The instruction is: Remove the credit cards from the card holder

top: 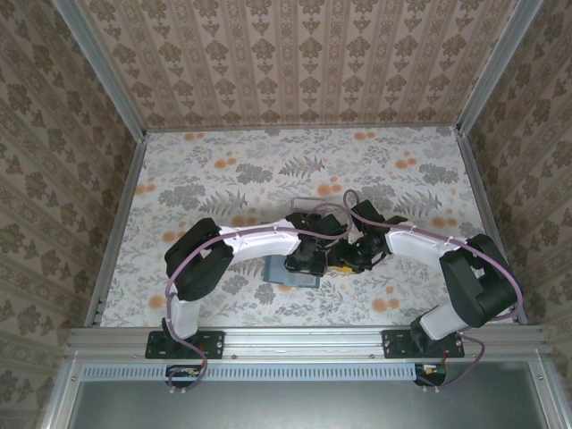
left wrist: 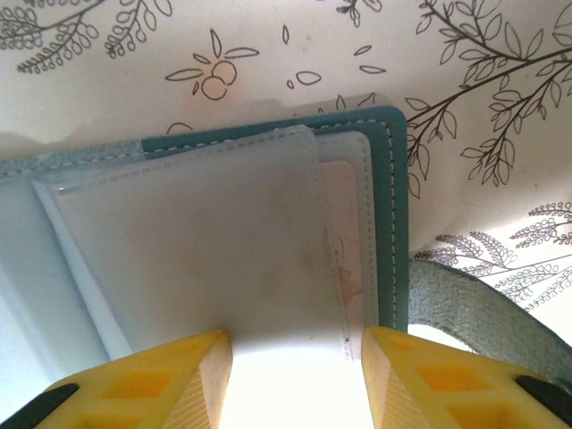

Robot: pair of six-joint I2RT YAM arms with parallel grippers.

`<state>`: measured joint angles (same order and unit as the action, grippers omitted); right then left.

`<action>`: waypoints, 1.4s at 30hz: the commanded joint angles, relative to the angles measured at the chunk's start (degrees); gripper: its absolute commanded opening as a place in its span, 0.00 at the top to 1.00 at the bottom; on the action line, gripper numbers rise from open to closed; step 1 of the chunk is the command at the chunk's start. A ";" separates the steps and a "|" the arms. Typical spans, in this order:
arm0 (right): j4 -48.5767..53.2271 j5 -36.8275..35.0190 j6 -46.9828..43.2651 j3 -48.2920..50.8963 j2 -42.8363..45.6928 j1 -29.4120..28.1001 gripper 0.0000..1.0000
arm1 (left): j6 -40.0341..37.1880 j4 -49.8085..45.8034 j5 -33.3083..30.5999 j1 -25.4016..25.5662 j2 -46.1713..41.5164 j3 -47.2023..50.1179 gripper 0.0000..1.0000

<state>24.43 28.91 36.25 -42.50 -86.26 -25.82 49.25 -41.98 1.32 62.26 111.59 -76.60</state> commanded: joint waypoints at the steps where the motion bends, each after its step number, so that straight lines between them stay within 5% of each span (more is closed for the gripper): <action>1: 2.03 -1.22 -0.12 -1.26 0.95 -0.37 0.61 | -0.48 -1.29 -0.27 0.14 2.57 1.43 0.56; 20: 5.98 -4.11 -0.98 -2.43 4.37 -0.39 0.62 | -1.05 -0.04 -0.62 0.15 -0.30 1.72 0.89; 32: 11.31 -7.52 -0.10 -4.99 9.19 -0.70 0.64 | -0.66 1.28 -1.40 -0.51 -8.36 3.07 0.90; 42: 6.62 -1.76 3.49 -7.09 8.26 -4.34 0.67 | 0.53 4.48 -0.56 -1.65 -12.13 8.13 0.87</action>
<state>32.71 23.81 37.41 -48.23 -77.93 -29.15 48.84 -38.68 1.08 61.10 101.21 -70.02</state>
